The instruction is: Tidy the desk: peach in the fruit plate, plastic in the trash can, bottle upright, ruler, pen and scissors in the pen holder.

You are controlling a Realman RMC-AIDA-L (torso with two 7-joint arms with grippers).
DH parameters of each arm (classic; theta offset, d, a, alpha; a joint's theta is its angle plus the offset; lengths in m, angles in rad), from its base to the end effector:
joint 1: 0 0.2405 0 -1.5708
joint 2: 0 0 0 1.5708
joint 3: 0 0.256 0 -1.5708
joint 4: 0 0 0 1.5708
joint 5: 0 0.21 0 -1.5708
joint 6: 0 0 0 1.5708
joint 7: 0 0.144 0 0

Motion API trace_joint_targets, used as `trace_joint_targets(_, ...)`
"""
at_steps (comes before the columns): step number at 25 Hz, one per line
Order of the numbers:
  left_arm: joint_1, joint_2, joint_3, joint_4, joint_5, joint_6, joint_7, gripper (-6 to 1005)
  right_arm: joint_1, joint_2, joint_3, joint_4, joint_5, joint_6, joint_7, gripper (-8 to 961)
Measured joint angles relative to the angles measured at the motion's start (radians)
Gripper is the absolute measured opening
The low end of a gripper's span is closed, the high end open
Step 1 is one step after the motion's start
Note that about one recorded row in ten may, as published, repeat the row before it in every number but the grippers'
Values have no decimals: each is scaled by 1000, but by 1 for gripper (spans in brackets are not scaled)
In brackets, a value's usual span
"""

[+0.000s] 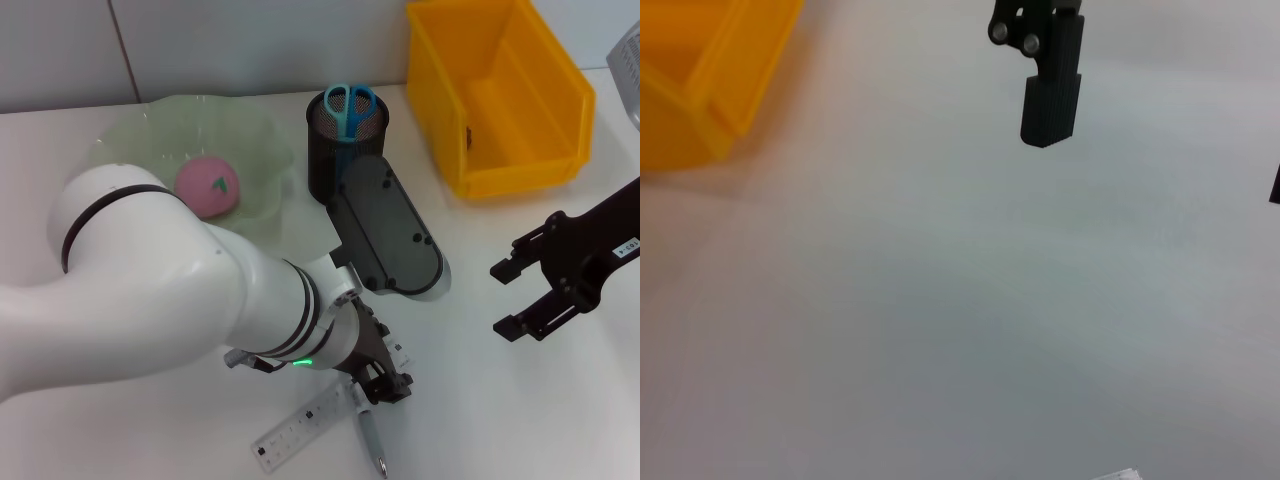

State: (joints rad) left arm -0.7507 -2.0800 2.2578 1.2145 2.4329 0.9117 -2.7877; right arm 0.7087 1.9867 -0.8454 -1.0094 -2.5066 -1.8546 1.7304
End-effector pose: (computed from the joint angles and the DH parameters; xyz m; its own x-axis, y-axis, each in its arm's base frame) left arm -0.1053 0.2976 -0.1626 0.9457 0.1927 -0.2617 0.1210 -0.9561 -0.2667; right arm 0.2278 0.3501 0.0576 0.9295 -0.3366 0.1509 -0.3332 -0.9416 -0.0477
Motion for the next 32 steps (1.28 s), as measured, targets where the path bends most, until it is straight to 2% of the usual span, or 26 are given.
trace_joint_targets(2,-2,0,3,-1,2,0,5,607,0,0,0,0,0,0,1,786)
trace_joint_targets(13,-5,0,18,-3,8,2,11,575,-2,9,0,0,0,-1,10,786)
trace_joint_targets(17,0,0,15,33,8,29,11,404,-5,9,0,0,-5,-5,11,786)
trace_joint_targets(20,9,0,-19,82,8,84,11,398,-11,8,6,-15,-22,-20,19,786)
trace_joint_targets(21,23,2,-68,139,8,141,11,395,-11,8,6,-15,-22,-20,19,786)
trace_joint_targets(23,23,2,-68,139,8,141,11,391,-19,1,21,-37,-22,-44,23,786)
trace_joint_targets(25,112,6,-295,370,-5,317,47,390,-24,-11,75,-65,-18,-115,32,786)
trace_joint_targets(26,112,6,-295,370,-5,317,47,391,-24,-11,75,-65,-18,-115,32,786)
trace_joint_targets(28,144,6,-395,458,-33,373,61,393,-29,-14,116,-83,-12,-157,35,786)
trace_joint_targets(29,144,6,-395,458,-33,373,61,394,-35,-15,130,-92,-7,-171,35,786)
trace_joint_targets(30,176,9,-536,536,-130,414,74,395,-42,-15,145,-99,0,-183,35,786)
trace_joint_targets(32,199,9,-620,543,-213,424,99,398,-57,-15,171,-103,13,-198,35,786)
